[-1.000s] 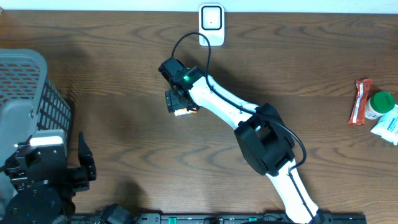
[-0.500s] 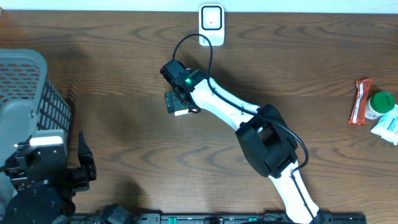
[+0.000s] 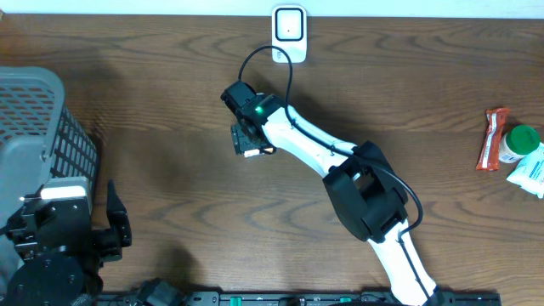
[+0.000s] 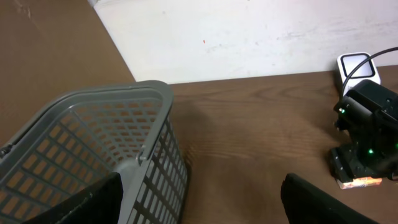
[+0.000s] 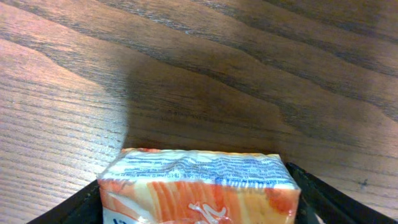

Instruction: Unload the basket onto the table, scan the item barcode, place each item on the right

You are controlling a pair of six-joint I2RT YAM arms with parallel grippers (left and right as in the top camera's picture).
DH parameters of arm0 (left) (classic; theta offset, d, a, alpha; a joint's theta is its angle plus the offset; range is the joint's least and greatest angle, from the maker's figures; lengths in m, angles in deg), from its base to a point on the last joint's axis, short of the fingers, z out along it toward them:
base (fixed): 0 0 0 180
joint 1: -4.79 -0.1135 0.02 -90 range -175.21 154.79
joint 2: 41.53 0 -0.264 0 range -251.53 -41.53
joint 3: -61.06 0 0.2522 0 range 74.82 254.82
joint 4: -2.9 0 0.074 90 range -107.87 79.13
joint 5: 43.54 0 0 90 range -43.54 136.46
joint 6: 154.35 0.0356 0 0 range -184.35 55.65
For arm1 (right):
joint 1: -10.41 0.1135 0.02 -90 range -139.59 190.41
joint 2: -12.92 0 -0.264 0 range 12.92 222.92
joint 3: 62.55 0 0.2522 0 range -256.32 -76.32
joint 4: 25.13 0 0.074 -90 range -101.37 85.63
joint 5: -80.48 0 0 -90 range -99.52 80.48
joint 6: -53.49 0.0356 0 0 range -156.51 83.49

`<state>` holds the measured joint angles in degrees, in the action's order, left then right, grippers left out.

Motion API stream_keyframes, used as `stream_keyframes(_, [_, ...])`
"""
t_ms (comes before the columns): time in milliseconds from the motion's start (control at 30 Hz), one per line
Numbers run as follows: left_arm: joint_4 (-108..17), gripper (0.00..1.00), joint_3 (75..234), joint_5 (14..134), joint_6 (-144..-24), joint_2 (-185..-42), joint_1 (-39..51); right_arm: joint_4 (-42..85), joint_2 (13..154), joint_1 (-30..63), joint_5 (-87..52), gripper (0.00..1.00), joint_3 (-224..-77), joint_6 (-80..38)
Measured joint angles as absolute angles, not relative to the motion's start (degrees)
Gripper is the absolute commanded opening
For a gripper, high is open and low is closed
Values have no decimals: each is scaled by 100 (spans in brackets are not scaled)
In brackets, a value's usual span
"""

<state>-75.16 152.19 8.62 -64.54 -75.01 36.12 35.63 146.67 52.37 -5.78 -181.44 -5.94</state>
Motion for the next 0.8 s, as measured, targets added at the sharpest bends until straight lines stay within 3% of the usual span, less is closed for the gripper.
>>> stream_keyframes(233, [-7516,82,15219,862,-6456,-7501,3612,4444,14707,5075,-940,66,-18384,-620])
stream_keyframes(800, [-7516,82,15219,862,-6456,-7501,3612,7202,14879,4439,-1209,66,-20373,-682])
